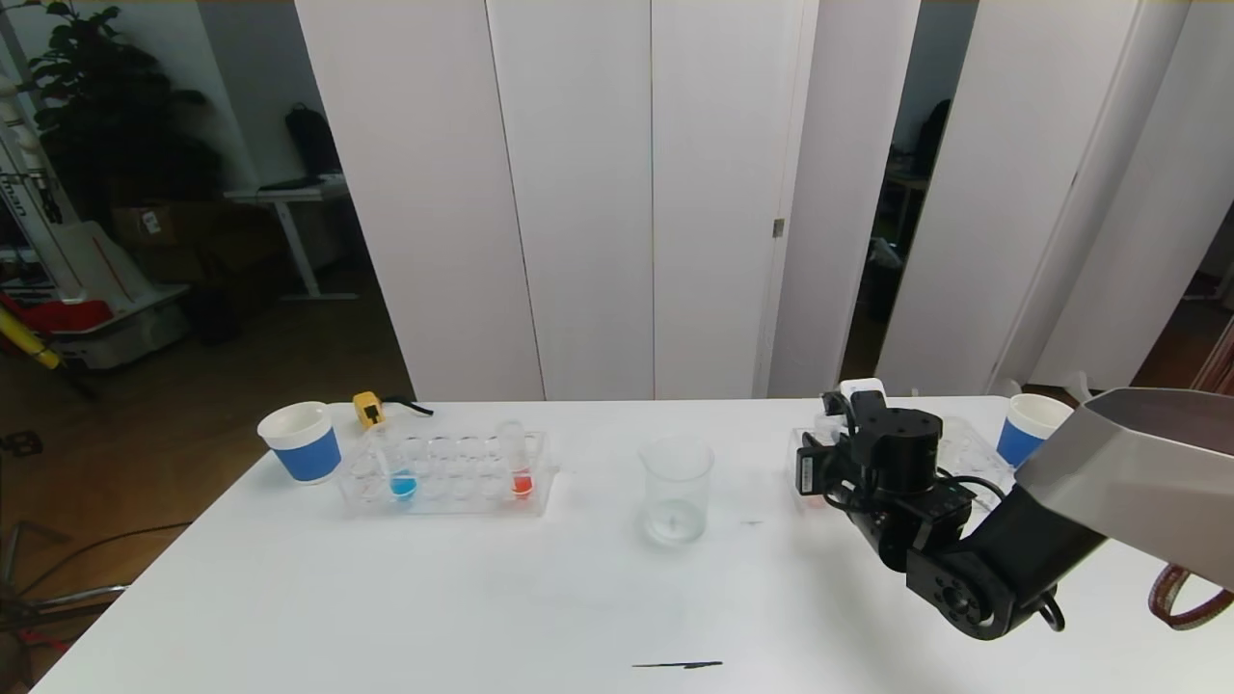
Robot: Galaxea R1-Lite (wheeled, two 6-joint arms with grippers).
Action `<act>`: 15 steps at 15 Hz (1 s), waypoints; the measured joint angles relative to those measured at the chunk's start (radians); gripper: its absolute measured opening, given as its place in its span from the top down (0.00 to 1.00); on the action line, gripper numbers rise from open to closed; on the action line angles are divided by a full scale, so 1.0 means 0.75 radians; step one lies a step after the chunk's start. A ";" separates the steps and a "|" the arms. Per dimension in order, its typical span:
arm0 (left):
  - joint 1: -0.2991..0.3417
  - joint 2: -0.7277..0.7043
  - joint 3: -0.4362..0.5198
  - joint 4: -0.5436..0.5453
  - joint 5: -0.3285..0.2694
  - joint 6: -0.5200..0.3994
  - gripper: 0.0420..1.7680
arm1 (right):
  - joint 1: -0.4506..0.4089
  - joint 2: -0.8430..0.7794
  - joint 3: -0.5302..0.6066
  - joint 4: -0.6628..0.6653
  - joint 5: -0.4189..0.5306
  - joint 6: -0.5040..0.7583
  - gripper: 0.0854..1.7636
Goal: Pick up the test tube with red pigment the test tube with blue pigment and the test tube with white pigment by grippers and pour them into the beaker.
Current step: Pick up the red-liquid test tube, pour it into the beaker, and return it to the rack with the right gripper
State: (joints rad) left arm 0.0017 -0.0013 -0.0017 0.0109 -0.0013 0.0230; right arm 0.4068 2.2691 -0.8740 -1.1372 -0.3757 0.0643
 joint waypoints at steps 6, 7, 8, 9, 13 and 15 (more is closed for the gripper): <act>-0.001 0.000 0.000 0.000 -0.001 -0.001 0.01 | -0.001 -0.096 -0.007 0.007 0.007 -0.015 0.70; -0.001 0.000 0.000 0.000 -0.001 0.000 0.01 | -0.001 -0.122 -0.016 0.015 0.010 -0.035 0.70; -0.001 0.000 0.000 -0.001 -0.001 0.000 0.01 | -0.001 -0.143 -0.030 0.020 0.010 -0.061 0.70; -0.001 0.000 0.000 0.000 -0.001 0.000 0.01 | -0.002 -0.164 -0.046 0.028 0.012 -0.087 0.70; -0.001 0.000 0.000 -0.001 -0.001 0.000 0.01 | -0.014 -0.231 -0.200 0.184 0.043 -0.145 0.70; -0.001 0.000 0.000 -0.001 -0.001 -0.001 0.01 | -0.030 -0.248 -0.338 0.342 0.130 -0.150 0.70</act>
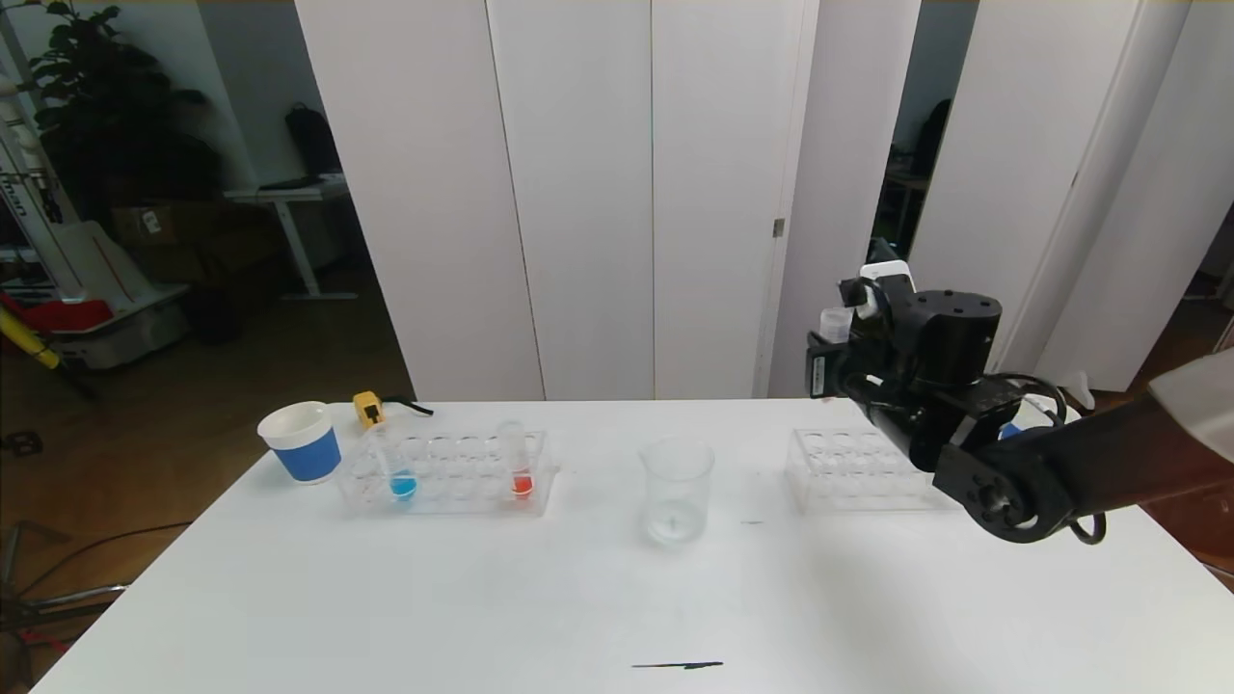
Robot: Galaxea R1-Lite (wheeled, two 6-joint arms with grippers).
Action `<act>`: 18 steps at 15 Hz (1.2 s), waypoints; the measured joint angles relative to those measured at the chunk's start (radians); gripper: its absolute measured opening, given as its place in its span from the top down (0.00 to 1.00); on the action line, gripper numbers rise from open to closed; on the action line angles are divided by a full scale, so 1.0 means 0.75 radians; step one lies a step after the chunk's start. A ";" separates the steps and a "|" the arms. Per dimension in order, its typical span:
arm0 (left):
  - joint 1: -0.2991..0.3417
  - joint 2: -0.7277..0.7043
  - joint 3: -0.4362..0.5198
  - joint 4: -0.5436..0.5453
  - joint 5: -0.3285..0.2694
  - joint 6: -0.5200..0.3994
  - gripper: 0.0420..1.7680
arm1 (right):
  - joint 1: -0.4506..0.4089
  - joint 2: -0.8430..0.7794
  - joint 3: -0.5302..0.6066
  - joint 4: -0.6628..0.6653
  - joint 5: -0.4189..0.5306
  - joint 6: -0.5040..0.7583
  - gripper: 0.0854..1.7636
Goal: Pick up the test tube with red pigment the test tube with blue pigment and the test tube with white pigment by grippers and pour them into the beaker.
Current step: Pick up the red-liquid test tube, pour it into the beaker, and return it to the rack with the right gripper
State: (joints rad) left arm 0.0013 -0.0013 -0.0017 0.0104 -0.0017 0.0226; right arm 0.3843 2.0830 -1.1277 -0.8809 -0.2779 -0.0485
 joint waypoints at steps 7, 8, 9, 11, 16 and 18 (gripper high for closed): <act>0.000 0.000 0.000 0.001 0.000 0.001 0.01 | -0.039 0.083 -0.570 0.525 0.449 -0.004 0.70; 0.000 0.000 0.000 0.001 0.000 0.001 0.01 | -0.037 0.104 -0.614 0.543 0.498 -0.017 0.70; 0.000 0.000 0.000 0.000 0.000 0.001 0.01 | -0.031 0.123 -0.647 0.547 0.529 -0.053 0.70; 0.000 0.000 0.000 0.001 0.000 0.001 0.01 | -0.015 0.151 -0.675 0.534 0.572 -0.142 0.70; 0.000 0.000 0.000 0.000 0.000 0.001 0.01 | 0.033 0.177 -0.648 0.488 0.690 -0.303 0.70; 0.000 0.000 0.000 0.001 0.000 0.001 0.01 | 0.044 0.198 -0.640 0.379 0.714 -0.352 0.70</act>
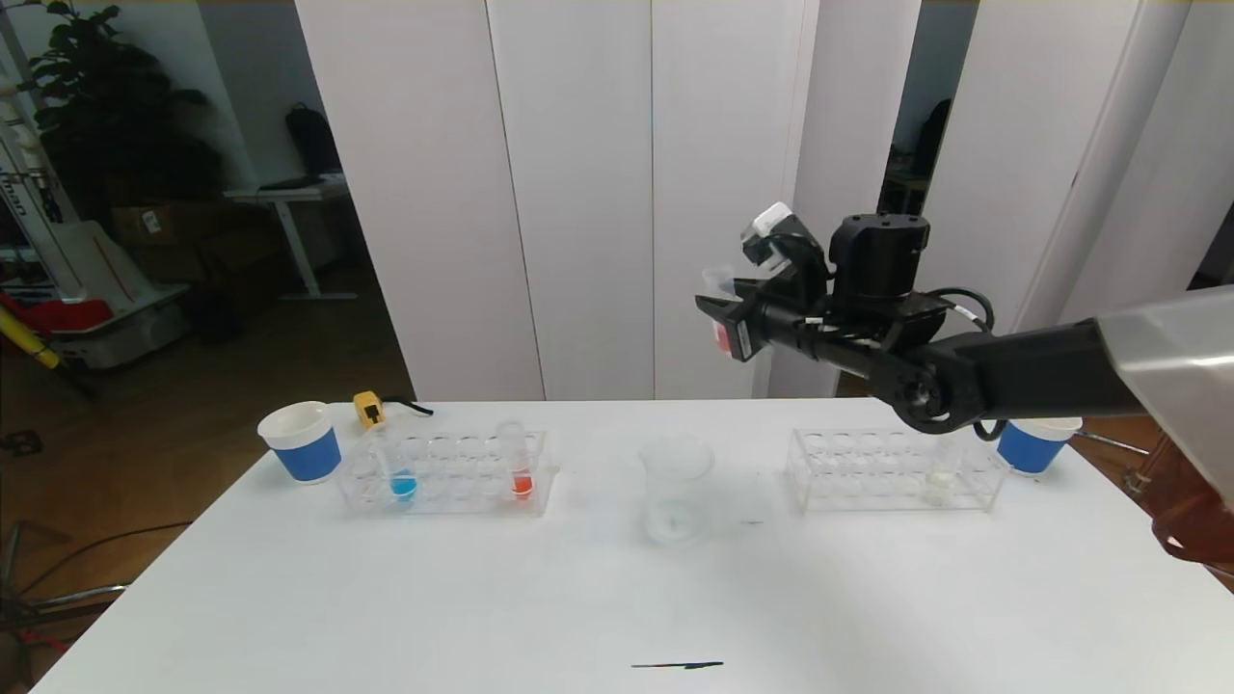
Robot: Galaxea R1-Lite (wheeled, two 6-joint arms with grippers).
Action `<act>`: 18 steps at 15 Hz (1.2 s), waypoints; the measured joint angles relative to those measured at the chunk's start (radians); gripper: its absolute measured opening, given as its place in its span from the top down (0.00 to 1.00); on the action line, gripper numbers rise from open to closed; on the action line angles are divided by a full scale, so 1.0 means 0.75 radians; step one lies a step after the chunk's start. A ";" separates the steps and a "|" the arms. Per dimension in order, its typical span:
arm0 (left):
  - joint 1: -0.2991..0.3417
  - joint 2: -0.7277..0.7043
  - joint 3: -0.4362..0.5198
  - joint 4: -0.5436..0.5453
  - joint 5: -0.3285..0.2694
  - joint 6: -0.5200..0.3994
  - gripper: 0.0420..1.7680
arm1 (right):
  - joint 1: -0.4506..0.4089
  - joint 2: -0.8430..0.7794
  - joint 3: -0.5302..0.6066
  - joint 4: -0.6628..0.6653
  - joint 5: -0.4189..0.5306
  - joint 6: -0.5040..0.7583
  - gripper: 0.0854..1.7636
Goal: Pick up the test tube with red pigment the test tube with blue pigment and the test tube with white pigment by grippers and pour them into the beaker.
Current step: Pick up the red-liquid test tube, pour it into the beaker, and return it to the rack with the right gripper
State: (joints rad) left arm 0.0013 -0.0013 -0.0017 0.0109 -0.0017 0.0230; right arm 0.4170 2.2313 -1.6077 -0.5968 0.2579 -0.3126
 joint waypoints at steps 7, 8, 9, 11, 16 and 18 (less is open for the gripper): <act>0.000 0.000 0.000 0.000 0.000 0.000 0.01 | 0.024 0.077 0.090 -0.350 0.143 -0.196 0.70; 0.000 0.000 0.000 0.000 0.000 0.000 0.01 | 0.024 0.083 0.103 -0.378 0.148 -0.226 0.70; 0.000 0.000 0.000 -0.001 0.000 0.000 0.01 | 0.024 0.089 0.117 -0.402 0.158 -0.242 0.70; 0.000 0.000 0.000 0.000 0.001 0.000 0.01 | 0.017 0.096 0.129 -0.411 0.235 -0.268 0.70; 0.000 0.000 0.000 0.000 0.000 0.000 0.01 | -0.009 0.107 0.107 -0.395 0.388 -0.540 0.70; 0.000 0.000 0.000 0.000 0.000 0.000 0.01 | -0.019 0.118 0.091 -0.375 0.432 -0.688 0.70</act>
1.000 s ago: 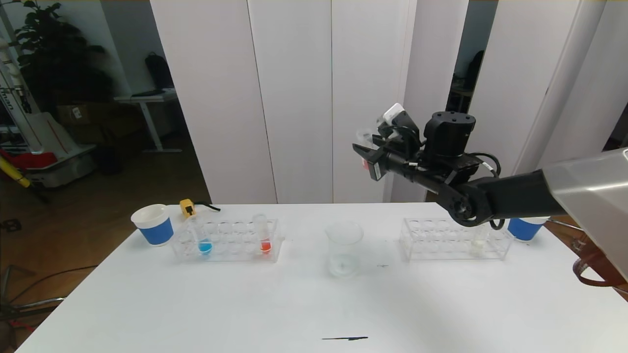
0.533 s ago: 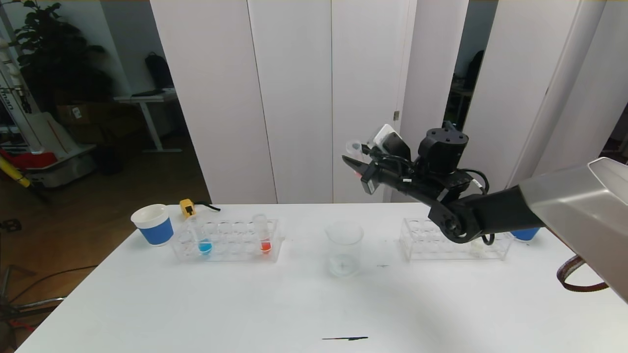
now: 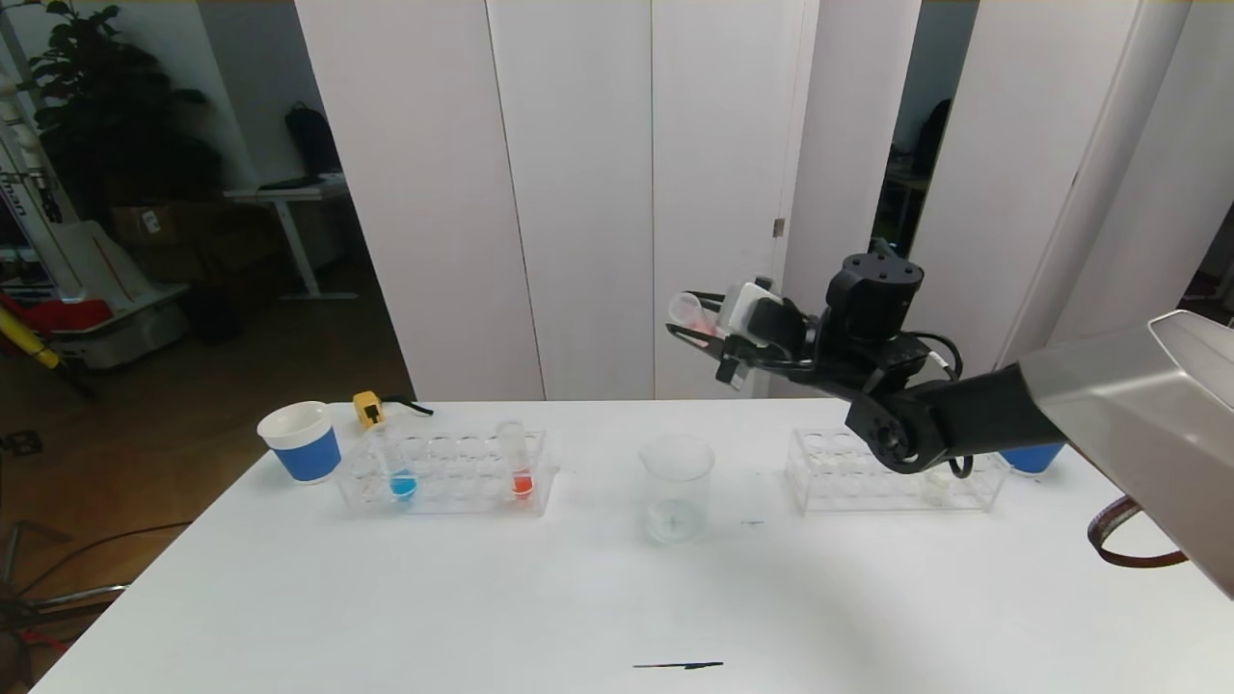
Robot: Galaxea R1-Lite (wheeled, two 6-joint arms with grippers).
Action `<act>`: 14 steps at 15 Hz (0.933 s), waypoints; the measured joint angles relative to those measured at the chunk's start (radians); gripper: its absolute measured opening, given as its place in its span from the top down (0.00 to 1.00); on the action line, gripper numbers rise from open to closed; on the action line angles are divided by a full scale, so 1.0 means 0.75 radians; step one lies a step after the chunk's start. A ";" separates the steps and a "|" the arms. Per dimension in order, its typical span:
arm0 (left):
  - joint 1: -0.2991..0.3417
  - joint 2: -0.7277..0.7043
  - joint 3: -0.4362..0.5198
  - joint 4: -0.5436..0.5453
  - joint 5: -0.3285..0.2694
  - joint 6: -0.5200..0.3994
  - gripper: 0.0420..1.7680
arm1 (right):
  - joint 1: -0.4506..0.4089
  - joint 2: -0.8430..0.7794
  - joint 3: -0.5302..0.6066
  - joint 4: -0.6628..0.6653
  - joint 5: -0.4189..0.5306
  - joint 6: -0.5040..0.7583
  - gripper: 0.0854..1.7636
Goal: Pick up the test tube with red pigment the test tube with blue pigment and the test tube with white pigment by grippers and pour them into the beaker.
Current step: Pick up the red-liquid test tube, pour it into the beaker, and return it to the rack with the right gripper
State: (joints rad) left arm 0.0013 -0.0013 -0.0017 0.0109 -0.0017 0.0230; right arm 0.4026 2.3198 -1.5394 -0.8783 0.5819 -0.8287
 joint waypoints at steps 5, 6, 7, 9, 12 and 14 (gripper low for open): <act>0.000 0.000 0.000 0.000 0.000 0.000 0.01 | -0.015 0.047 -0.148 0.146 0.118 -0.294 0.70; 0.000 0.000 0.000 0.000 0.000 0.000 0.01 | -0.019 0.056 -0.188 0.172 0.142 -0.333 0.70; 0.000 0.000 0.000 0.000 0.000 0.000 0.01 | -0.020 0.065 -0.220 0.188 0.168 -0.368 0.70; 0.000 0.000 0.000 0.000 0.000 0.000 0.01 | -0.018 0.075 -0.235 0.187 0.211 -0.437 0.70; 0.000 0.000 0.000 0.000 0.000 0.000 0.01 | -0.012 0.088 -0.239 0.172 0.281 -0.531 0.70; 0.000 0.000 0.000 0.000 0.000 0.000 0.01 | -0.005 0.094 -0.242 0.144 0.322 -0.590 0.70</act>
State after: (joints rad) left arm 0.0013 -0.0013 -0.0017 0.0109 -0.0017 0.0230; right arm 0.3991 2.3904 -1.7206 -0.7706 0.8234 -1.2715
